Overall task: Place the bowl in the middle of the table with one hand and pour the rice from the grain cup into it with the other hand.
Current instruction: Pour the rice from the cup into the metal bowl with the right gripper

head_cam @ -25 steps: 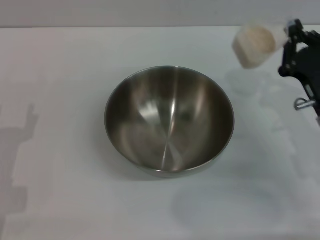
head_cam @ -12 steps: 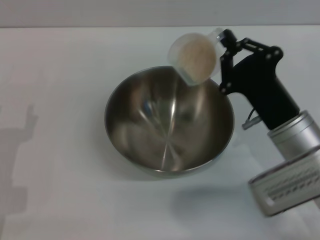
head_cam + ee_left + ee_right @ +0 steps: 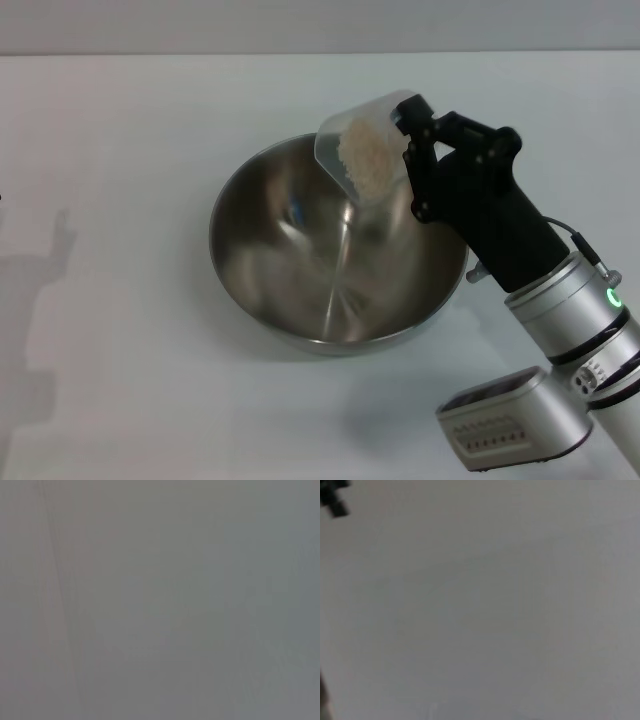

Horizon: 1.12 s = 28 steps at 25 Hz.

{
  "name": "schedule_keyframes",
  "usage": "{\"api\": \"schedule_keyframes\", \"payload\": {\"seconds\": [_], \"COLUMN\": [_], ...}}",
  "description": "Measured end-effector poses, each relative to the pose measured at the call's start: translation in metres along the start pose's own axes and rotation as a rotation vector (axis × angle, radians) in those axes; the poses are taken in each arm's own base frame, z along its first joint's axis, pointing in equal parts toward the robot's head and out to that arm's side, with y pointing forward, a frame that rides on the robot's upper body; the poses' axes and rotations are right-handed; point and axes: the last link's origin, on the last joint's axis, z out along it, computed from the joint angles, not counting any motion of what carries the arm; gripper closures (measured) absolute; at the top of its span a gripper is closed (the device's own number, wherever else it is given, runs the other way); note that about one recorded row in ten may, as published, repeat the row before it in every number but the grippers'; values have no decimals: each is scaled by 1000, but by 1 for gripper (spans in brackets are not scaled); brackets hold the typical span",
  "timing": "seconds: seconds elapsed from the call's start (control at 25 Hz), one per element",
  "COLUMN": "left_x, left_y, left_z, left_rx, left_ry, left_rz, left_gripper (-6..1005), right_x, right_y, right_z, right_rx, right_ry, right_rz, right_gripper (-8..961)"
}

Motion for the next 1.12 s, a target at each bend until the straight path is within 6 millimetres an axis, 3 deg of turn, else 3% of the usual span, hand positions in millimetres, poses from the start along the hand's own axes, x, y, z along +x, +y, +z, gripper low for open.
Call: {"api": "schedule_keyframes", "payload": {"seconds": [1.12], "left_x": [0], "left_y": [4], "left_z": [-3], "left_rx": [-19], "left_ry": [-1], "left_rz": [-6], "left_gripper": [193], "right_x": [-21], "right_y": [18], "right_z": [-10], "right_rx": [-80], "right_ry": [-97], "right_rz": [-631], "right_gripper": [944]}}
